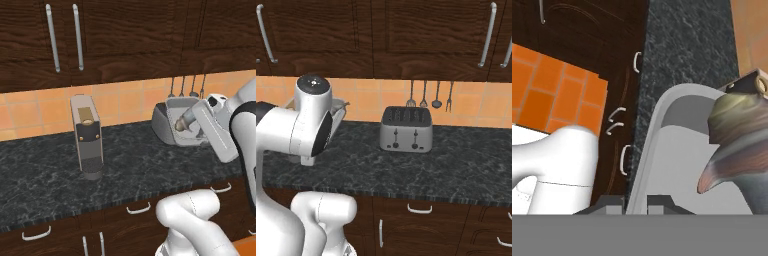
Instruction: Take the meat container that has the fish and place it on the second highest rack of the freezer. Then take the vegetable container that has the lemon wedge and tomato and place it on the highest rack of the freezer.
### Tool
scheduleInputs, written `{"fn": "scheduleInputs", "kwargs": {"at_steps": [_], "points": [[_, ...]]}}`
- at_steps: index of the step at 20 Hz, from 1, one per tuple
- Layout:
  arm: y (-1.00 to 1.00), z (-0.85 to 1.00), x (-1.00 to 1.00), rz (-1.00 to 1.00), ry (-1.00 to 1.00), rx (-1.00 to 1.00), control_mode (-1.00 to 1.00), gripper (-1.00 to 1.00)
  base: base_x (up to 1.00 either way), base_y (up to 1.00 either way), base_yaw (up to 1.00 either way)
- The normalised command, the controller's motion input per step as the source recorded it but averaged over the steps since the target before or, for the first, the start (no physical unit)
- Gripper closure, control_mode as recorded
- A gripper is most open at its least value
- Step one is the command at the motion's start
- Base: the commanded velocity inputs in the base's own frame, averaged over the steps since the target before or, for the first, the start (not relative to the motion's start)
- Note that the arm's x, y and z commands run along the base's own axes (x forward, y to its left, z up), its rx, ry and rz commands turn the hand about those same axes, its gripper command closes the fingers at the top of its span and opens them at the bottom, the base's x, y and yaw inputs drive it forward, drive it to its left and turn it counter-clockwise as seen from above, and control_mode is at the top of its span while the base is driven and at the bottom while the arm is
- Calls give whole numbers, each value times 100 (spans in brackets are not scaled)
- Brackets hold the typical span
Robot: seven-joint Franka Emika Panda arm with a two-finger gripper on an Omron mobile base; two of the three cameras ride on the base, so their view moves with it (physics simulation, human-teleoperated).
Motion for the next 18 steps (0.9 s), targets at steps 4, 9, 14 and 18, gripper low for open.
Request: {"fn": "scheduleInputs", "kwargs": {"at_steps": [4, 9, 14, 18], "points": [[0, 0, 0, 0, 0, 0, -100, 100, 0, 0, 0], [0, 0, -2, 0, 0, 0, 100, 100, -74, -18, -18], [0, 0, 0, 0, 0, 0, 100, 100, -57, -6, -67], [0, 0, 0, 0, 0, 0, 100, 100, -7, -5, -83]]}}
